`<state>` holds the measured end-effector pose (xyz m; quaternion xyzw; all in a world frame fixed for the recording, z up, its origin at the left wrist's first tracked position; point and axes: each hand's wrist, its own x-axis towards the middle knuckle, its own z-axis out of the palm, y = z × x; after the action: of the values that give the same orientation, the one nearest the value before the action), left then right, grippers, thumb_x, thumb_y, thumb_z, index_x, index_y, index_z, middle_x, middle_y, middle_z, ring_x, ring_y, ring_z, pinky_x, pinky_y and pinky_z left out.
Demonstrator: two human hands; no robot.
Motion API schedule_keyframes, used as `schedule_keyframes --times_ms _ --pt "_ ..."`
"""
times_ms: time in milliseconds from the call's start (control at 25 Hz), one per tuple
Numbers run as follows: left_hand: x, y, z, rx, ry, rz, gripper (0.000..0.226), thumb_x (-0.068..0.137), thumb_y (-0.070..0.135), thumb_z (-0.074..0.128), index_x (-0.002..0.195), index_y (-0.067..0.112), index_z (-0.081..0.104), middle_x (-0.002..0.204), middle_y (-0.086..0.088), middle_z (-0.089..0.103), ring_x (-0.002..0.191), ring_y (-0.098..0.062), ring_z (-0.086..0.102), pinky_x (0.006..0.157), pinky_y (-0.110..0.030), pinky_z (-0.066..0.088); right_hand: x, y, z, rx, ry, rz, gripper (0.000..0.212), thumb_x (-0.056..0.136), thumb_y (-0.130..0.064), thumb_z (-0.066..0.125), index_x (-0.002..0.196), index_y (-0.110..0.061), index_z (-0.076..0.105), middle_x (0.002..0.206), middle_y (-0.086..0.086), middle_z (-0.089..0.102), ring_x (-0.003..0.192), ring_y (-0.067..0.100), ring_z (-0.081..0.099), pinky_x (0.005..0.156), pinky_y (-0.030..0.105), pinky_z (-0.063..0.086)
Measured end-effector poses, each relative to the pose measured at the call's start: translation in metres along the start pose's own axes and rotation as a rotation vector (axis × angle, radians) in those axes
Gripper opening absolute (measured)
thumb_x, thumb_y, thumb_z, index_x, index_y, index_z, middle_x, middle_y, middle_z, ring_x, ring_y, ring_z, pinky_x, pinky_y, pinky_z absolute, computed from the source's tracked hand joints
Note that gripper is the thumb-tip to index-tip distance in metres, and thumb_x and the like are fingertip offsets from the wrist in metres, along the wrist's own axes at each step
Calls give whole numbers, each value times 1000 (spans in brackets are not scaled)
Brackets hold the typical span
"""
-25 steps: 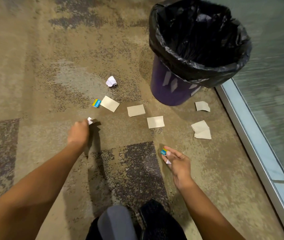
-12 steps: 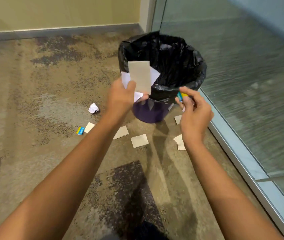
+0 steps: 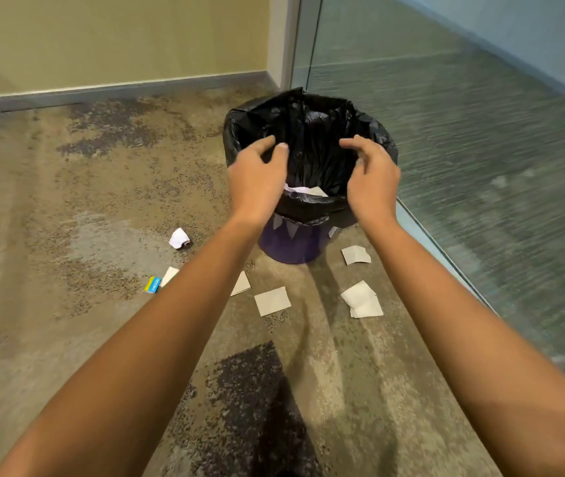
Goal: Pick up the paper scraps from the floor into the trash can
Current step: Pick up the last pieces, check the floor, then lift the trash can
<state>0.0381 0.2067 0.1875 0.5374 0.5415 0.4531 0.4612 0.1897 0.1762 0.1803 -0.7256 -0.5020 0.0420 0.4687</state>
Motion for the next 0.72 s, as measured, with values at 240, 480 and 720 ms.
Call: schedule_keyframes --times_ms 240,480,720 --pt "-62 -124 -40 172 229 25 23 90 15 47 86 24 67 94 -8 66 68 -9 61 66 -32 56 -107 53 14 35 109 -162 38 70 15 43 90 -5 69 92 9 57 88 14 53 82 13 39" --pt "-77 -246 -92 771 113 -250 51 79 46 67 122 23 53 146 -17 28 132 -41 27 106 -51 27 -168 172 43 -232 -146 234 30 85 -8 60 115 -12 60 125 18 46 118 35 42 101 36 34" --pt "-22 -283 -140 879 55 -548 107 61 66 72 145 42 10 158 -9 -15 143 -43 -9 110 -66 2 -160 222 63 -402 -371 642 73 78 -64 58 142 -44 29 156 18 8 144 39 2 113 60 -3"
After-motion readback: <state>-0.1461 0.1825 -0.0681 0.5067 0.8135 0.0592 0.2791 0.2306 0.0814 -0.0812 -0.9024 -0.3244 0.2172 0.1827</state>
